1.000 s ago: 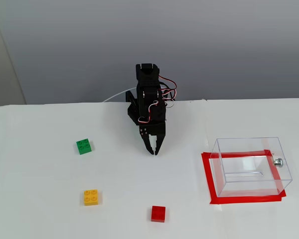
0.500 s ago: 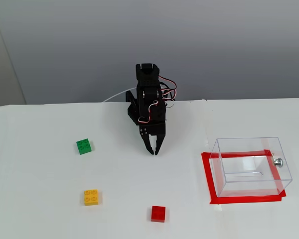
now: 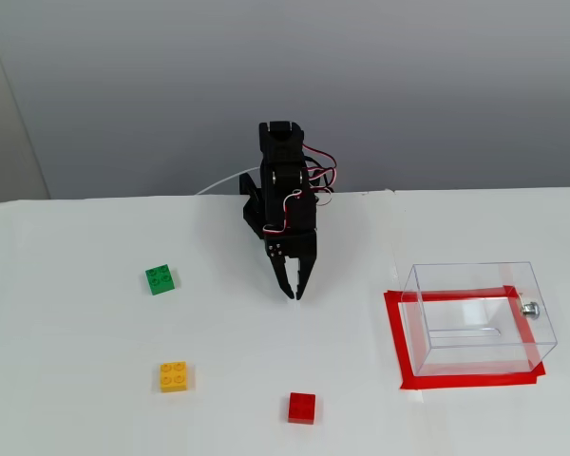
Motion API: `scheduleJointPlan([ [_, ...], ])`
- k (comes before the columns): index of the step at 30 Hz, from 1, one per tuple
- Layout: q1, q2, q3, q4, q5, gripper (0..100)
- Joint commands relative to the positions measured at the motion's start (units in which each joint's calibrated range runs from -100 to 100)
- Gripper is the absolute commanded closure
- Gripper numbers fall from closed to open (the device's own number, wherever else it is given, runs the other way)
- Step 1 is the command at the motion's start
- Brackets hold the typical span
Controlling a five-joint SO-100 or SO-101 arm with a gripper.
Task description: Pick the red lego brick and place it into the transparent box
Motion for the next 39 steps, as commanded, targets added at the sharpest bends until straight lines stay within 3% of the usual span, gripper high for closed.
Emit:
scheduleJointPlan([
  [1,0.4,0.6,-4.7,-0.8,3.0,98],
  [10,0.5,18.1,-17.0,-7.3,4.1,98],
  [24,0.2,60.8,-54.4,-8.1,4.1,98],
  [39,-1.3,89.8,-75.0,-12.6,3.6,98],
])
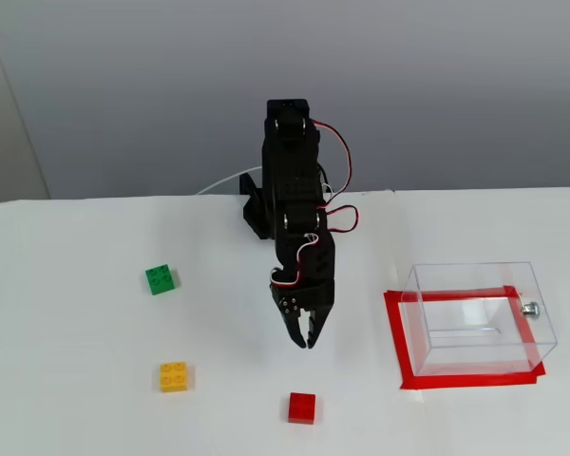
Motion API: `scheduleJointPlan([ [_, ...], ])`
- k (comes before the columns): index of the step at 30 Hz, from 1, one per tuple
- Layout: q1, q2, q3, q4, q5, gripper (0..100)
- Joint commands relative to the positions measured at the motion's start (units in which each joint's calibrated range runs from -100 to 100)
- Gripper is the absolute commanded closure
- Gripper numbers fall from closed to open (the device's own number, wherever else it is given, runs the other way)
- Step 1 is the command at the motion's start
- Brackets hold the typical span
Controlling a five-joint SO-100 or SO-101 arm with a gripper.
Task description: Pick the red lego brick and place it into the transparent box
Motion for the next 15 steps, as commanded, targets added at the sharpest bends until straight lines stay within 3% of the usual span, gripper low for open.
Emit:
scheduleJointPlan([
  [1,0.5,3.5,-5.6,-1.5,0.0,98],
  [8,0.8,11.8,-12.1,-1.6,-0.3,98],
  [15,1.8,16.9,-16.3,-1.4,-4.5,97],
])
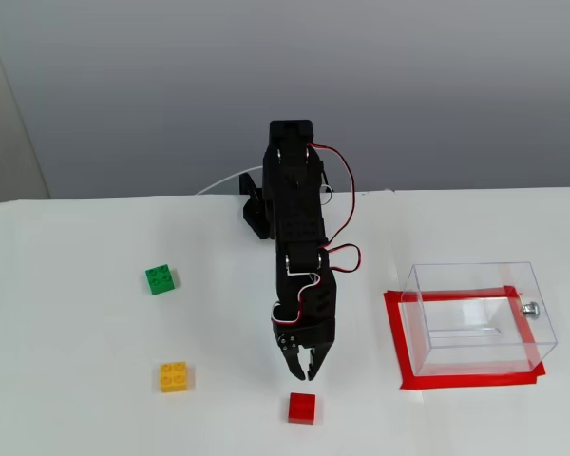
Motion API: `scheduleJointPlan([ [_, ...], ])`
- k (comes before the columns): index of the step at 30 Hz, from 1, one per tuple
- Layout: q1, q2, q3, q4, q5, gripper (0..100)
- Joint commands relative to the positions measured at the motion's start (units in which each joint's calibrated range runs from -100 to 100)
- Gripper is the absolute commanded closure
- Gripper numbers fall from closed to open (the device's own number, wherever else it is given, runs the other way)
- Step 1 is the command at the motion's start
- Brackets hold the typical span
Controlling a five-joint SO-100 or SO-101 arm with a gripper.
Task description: Pick the red lego brick and place it into the transparent box
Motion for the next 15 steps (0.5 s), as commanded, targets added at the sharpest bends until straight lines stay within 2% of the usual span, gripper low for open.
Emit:
scheduleJointPlan([
  [1,1.0,0.2,-2.5,-0.3,-1.4,97],
  [3,1.1,0.5,-2.5,-0.3,-2.5,95],
  [6,1.5,0.8,-2.5,-0.4,-2.9,83],
  [8,1.3,1.0,-2.5,-1.7,-2.8,79],
  [15,1.1,3.8,-2.5,-4.8,-1.0,77],
])
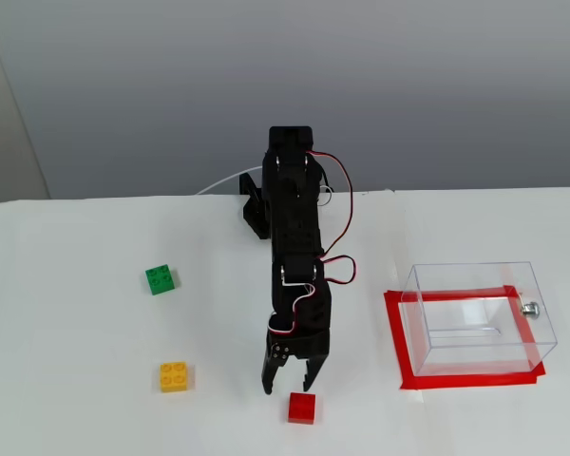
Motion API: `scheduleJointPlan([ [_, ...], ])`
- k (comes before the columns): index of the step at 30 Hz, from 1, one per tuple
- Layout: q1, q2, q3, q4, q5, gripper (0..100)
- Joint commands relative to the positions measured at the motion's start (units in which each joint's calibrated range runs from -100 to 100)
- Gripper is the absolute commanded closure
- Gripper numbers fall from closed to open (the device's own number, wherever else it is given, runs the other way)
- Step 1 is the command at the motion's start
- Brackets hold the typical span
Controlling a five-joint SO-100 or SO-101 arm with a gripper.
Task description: Pick the red lego brick and place it into the transparent box
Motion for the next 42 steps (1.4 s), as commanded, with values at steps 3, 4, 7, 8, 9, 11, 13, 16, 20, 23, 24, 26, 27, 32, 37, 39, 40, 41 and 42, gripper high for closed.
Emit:
scheduleJointPlan([
  [3,-1.4,1.3,-2.0,-1.2,1.6,74],
  [4,-1.8,1.6,-2.0,-1.2,1.7,72],
  [7,-3.5,2.0,-2.1,-1.3,2.3,72],
  [8,-3.9,2.0,-2.1,-1.4,2.3,72],
  [9,-4.4,2.1,-2.1,-1.5,2.0,72],
  [11,-5.4,2.2,-2.1,-2.7,1.9,72],
  [13,-6.1,2.7,-2.1,-3.4,1.8,72],
  [16,-6.2,4.5,-3.3,-3.8,1.5,72],
  [20,-6.2,7.2,-6.1,-3.1,0.7,72],
  [23,-6.2,8.3,-7.4,-3.2,1.0,72],
  [24,-6.2,8.5,-7.7,-3.2,1.0,72],
  [26,-6.2,9.2,-8.2,-3.4,1.1,72],
  [27,-6.2,9.7,-8.2,-3.6,1.1,72],
  [32,-6.2,11.7,-8.2,-3.7,0.7,72],
  [37,-6.2,12.7,-8.2,-3.8,0.6,72],
  [39,-6.2,13.1,-8.3,-3.8,0.6,72],
  [40,-6.2,13.3,-8.3,-3.8,0.6,72],
  [41,-6.2,13.4,-8.3,-3.8,0.6,72],
  [42,-6.2,13.7,-8.3,-3.8,0.6,72],
])
